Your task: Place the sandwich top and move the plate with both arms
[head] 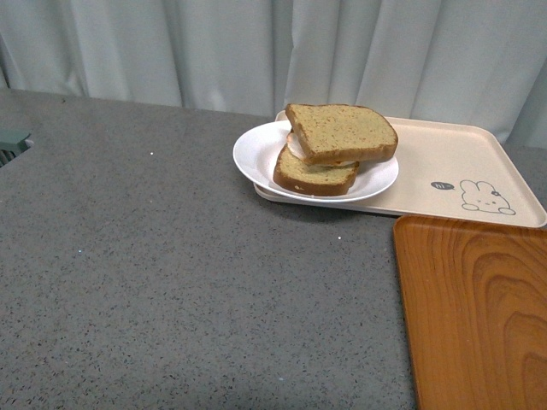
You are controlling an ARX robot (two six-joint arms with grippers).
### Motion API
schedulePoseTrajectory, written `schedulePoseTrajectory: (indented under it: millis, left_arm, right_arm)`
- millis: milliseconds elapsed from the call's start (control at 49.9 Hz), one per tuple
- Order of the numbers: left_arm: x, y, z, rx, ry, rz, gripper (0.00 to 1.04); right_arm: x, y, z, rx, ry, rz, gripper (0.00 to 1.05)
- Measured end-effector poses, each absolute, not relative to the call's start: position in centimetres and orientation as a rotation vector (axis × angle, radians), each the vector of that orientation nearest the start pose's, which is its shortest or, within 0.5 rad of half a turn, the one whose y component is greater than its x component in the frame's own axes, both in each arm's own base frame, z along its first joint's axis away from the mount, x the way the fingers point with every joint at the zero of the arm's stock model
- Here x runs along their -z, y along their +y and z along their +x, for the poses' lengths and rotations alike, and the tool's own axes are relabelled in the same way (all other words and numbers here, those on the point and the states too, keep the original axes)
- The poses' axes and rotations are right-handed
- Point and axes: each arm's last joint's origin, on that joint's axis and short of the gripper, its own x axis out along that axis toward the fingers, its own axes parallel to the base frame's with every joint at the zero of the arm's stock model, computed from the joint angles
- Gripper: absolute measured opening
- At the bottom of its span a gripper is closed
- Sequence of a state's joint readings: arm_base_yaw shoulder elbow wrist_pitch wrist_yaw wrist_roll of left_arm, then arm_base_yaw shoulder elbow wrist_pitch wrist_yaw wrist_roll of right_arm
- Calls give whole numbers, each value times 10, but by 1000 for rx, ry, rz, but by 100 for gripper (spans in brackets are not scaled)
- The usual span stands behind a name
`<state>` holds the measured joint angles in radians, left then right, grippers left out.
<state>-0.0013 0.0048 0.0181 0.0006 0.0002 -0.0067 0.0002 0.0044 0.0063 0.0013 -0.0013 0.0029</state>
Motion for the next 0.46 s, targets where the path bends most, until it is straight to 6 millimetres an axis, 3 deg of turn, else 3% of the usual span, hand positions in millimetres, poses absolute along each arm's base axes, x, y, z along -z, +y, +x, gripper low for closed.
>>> schedulePoseTrajectory:
  millis: [461]
  left_arm:
    - [-169, 0, 97, 2, -14, -6, 98]
  right_arm:
    - [-165, 0, 98, -2, -3, 3, 96]
